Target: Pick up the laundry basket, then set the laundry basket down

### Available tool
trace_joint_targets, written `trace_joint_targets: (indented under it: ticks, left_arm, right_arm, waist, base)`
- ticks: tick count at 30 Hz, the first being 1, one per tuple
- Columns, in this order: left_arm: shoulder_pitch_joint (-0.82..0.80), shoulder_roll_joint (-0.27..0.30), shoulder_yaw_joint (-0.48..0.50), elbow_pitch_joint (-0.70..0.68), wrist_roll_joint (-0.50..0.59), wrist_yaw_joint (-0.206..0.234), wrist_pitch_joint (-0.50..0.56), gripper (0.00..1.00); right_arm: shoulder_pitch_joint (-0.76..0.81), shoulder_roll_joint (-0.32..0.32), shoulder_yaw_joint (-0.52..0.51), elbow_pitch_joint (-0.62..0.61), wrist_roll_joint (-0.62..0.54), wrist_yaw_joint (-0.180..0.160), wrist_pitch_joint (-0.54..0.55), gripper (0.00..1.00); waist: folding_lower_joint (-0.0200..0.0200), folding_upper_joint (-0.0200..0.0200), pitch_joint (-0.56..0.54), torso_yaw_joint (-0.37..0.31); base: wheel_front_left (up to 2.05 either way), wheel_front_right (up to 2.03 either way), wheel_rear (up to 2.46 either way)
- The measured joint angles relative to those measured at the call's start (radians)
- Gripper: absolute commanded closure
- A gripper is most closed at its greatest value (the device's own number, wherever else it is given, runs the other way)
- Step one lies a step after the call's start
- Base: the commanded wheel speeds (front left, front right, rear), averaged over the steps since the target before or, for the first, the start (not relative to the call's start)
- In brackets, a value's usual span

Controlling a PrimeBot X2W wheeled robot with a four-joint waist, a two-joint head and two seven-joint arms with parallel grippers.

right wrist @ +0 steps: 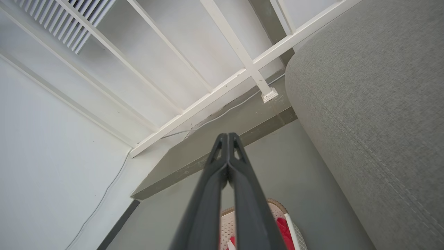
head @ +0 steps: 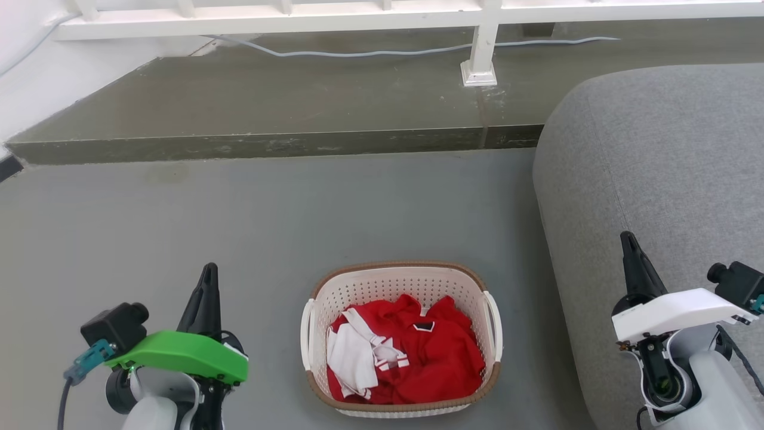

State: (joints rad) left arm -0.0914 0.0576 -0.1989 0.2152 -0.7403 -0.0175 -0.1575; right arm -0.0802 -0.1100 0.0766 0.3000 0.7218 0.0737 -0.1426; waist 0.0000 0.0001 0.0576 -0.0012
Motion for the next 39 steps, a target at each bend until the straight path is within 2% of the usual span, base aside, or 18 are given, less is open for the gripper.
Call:
trace_joint_targets:
  ticks: [39]
  left_arm:
    - [0.0, 0.0, 0.128, 0.033, -0.473, -0.054, 0.128, 1.0]
  right_arm:
    - [0.0, 0.036, -0.114, -0.004, 0.463, 0.023, 0.137, 1.0]
  waist:
    - [0.0, 0.0, -0.029, 0.0]
  base:
    - [0.0, 0.0, 0.0]
